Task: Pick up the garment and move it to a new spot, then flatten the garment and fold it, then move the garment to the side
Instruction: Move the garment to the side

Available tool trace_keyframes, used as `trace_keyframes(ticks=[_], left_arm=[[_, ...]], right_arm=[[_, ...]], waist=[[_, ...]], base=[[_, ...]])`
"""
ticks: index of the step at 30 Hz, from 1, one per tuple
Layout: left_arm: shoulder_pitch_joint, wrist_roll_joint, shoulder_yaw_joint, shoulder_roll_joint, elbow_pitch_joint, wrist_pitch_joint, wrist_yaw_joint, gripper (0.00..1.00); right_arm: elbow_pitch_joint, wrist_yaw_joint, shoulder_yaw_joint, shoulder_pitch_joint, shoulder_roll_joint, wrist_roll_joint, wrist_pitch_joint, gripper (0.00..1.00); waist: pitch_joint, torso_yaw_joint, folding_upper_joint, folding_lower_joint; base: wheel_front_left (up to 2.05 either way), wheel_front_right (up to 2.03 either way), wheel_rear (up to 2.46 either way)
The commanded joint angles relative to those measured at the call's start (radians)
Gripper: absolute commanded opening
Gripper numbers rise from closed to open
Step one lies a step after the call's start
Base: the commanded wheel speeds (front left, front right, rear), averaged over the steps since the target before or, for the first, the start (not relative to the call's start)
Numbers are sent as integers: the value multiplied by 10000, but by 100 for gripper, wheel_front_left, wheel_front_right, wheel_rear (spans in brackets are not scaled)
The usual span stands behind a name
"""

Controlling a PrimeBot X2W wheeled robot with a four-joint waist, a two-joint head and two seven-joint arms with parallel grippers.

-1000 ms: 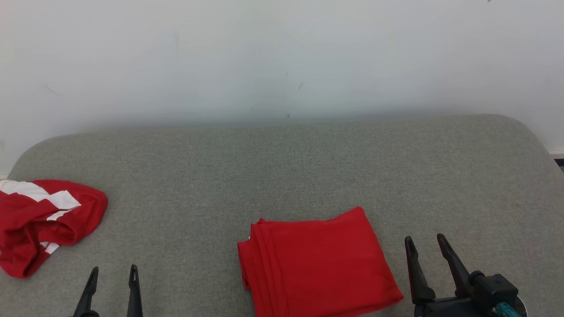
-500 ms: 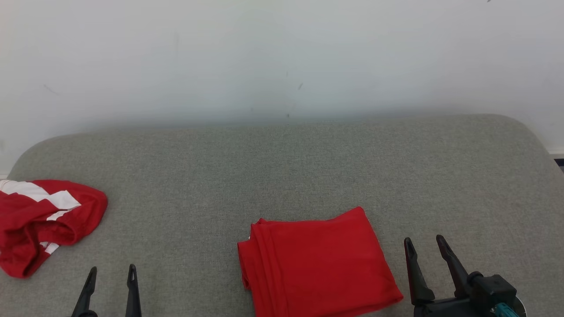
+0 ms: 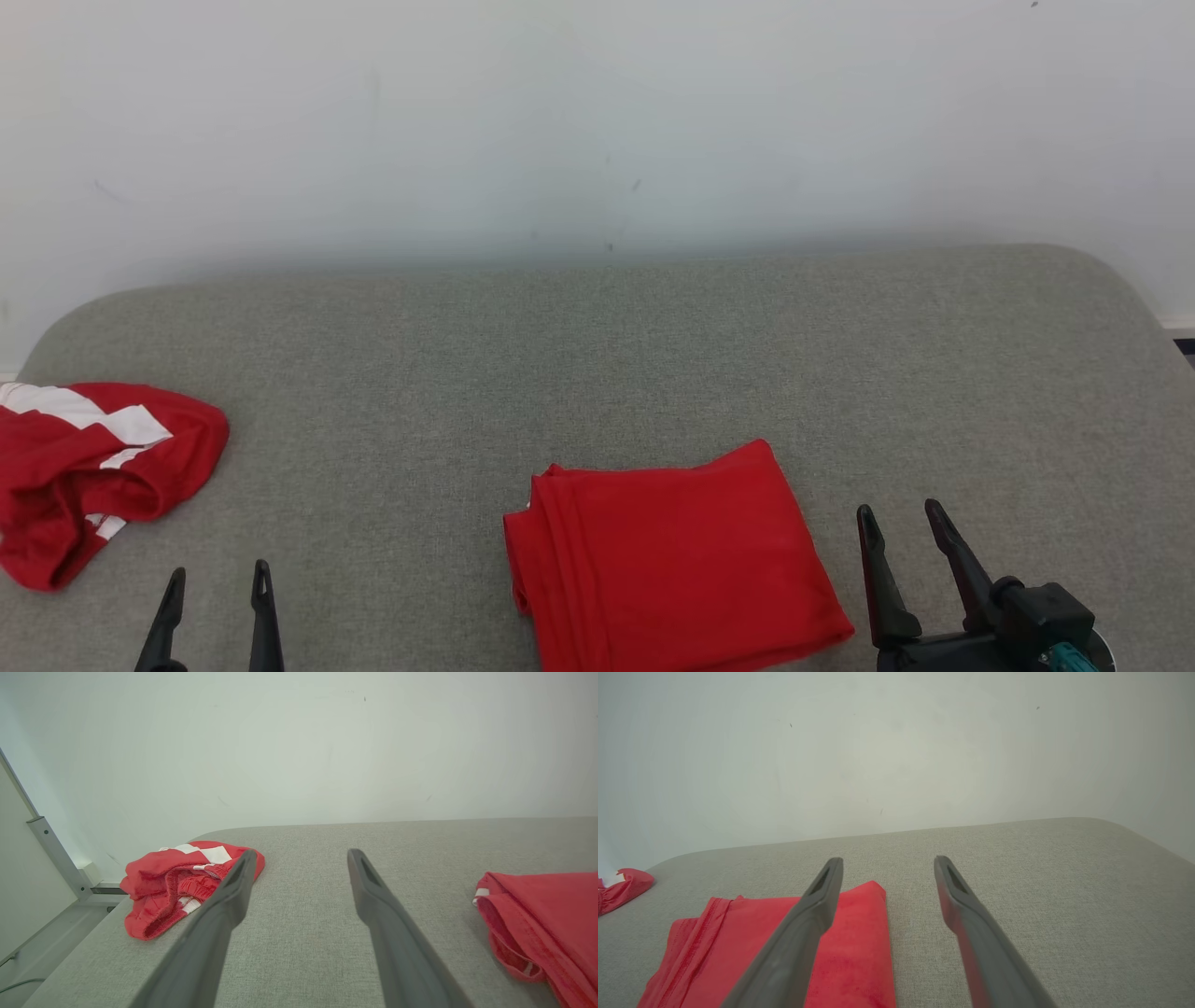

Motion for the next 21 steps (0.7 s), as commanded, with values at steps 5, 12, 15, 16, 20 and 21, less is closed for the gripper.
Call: trace_keyframes(ticks=[5,12,15,16,20,21], left_arm=[[175,-121,101,46,-77,-31,59,100],[269,-147,171,47,-141,-31,105,100],[284,-158,209,70,-157,-31,102,100],[286,-165,216,68,-165,-31,108,100],[294,-179,244,65,-192,-31,121,100],[300,-181,249,62,-195,-31,124,100]], right_arm=[[4,3,-19,83,34,-42,-41,100],[22,3,-17,79,23,-49,-41,100],[42,3,-17,66,16,-53,-41,100],[45,3,-17,63,17,-50,-41,100],[74,3,-18,59,13,-48,-41,100],[84,3,-21,60,8,-51,-41,100]], waist=[[-16,17,0,0],[-31,36,0,0],[-27,47,0,0],[-23,50,0,0],[-5,65,0,0],[-4,70,0,0]], base=[[0,0,0],[0,0,0],[0,0,0],[0,0,0],[0,0,0],[0,0,0]])
